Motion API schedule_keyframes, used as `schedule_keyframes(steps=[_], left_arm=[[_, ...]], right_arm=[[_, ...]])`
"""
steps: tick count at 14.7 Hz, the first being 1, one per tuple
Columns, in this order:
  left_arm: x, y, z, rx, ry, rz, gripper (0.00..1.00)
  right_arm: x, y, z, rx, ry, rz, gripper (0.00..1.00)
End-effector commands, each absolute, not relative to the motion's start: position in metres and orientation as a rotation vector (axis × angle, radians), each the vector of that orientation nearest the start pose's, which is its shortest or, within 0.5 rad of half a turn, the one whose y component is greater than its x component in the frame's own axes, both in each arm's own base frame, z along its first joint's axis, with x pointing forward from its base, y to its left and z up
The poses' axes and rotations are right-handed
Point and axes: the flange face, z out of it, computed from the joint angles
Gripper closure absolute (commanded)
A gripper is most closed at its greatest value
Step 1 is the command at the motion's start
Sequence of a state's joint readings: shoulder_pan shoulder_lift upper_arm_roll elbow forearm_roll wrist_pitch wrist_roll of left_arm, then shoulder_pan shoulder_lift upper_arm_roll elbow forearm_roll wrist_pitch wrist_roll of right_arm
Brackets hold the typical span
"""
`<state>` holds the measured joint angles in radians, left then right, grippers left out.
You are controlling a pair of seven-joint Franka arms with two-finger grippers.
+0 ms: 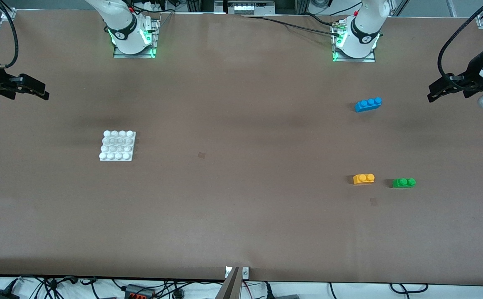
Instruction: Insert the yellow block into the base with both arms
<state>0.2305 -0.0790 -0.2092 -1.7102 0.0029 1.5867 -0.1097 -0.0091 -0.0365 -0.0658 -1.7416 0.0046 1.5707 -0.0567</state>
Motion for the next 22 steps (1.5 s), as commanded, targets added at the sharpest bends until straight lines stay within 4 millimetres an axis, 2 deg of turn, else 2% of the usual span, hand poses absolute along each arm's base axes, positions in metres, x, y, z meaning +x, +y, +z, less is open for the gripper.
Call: schedule_keyframes(steps=[1, 3, 5, 7, 9, 12, 14, 18, 19, 20, 22], left_arm=[[0.534, 0.01, 0.605, -3.134, -0.18, 0.081, 0.0], [0.534, 0.01, 0.604, -3.134, -0.18, 0.089, 0.0], [0.535, 0.011, 0.604, -3.134, -0.18, 0.091, 0.0], [0.535, 0.011, 0.604, -3.134, -0.182, 0.091, 0.0], [0.535, 0.011, 0.604, -3.134, -0.182, 0.091, 0.0], [0.534, 0.01, 0.604, -3.134, -0.182, 0.101, 0.0], [0.534, 0.01, 0.604, -3.133, -0.184, 0.101, 0.0], [0.534, 0.01, 0.604, -3.133, -0.187, 0.101, 0.0], [0.534, 0.01, 0.604, -3.133, -0.187, 0.103, 0.0], [0.534, 0.011, 0.604, -3.133, -0.189, 0.103, 0.0], [0.534, 0.01, 0.602, -3.133, -0.187, 0.113, 0.0]], right_arm=[[0.538, -0.044, 0.555, -3.093, 0.023, 0.275, 0.0], [0.545, -0.044, 0.545, -3.093, 0.019, 0.275, 0.0], [0.568, -0.045, 0.535, -3.107, 0.029, 0.277, 0.0], [0.578, -0.045, 0.526, -3.121, 0.003, 0.309, 0.0], [0.59, -0.04, 0.484, -3.108, -0.009, 0.421, 0.0], [0.605, -0.016, 0.415, -3.091, -0.044, 0.575, 0.0], [0.61, -0.016, 0.375, -3.089, -0.039, 0.565, 0.0], [0.591, -0.018, 0.287, -3.115, -0.023, 0.371, 0.0], [0.582, -0.019, 0.269, -3.103, 0.045, 0.347, 0.0], [0.574, -0.02, 0.256, -3.066, 0.118, 0.328, 0.0], [0.566, -0.018, 0.235, -3.052, 0.135, 0.354, 0.02]])
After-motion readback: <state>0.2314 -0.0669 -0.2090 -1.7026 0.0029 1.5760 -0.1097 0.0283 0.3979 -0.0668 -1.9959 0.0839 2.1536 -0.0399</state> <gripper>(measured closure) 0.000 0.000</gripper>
